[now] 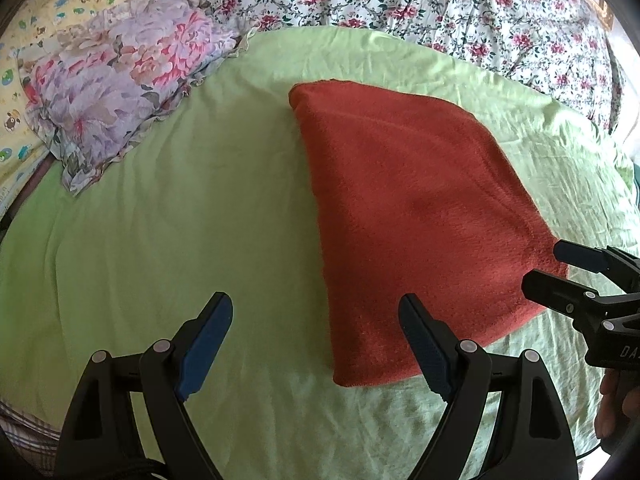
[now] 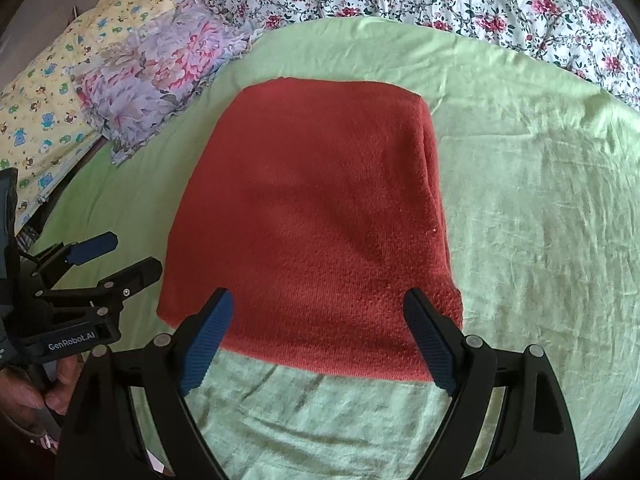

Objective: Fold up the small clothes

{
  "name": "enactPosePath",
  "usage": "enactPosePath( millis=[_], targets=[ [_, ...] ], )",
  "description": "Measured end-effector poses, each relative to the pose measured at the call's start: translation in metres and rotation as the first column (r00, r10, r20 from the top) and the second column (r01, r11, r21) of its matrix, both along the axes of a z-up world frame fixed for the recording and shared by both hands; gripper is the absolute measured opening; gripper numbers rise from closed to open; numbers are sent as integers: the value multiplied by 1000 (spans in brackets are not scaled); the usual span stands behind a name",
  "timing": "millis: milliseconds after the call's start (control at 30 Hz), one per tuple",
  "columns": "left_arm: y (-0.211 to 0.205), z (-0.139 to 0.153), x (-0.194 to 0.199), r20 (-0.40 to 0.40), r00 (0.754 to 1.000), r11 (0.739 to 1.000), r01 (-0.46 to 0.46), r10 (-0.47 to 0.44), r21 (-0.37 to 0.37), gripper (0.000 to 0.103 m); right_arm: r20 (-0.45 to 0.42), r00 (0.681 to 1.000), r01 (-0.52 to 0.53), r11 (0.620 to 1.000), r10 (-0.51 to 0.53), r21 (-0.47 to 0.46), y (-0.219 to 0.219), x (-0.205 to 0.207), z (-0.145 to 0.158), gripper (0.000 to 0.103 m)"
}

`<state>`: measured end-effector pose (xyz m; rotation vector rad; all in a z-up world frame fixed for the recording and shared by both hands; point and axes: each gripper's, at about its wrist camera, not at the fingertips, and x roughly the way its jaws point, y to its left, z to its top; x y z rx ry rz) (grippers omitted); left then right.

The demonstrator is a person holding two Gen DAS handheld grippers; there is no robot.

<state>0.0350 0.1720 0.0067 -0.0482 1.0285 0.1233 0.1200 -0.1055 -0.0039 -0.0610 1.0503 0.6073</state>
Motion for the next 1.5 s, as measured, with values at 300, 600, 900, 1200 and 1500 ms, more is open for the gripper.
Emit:
enactPosePath(
  millis=[300,600,900,1200,1500],
  targets=[
    [0,1,-1,3,1000,1000,-4,4,-8,85,-7,1000,-10,1000,10,-2,3,1,0,87],
    [-3,3,-1,9,1000,1000,5,-5,-15,85,-11,1000,-8,1000,9,8,1,4,0,87],
    [-4,6,1,17,1000,1000,5,-4,-19,85,-13,1000,4,1000,-4,18,-2,1,1,87],
    [-3,7,1,21,1000,1000,3,-2,-26,85,-4,1000,0,1000,0,24,0,1,4,87],
    [-5,7,3,16,1000,999,21,-21,-32,85,0,1000,-2,999,2,33,-1,2,7,87]
  ],
)
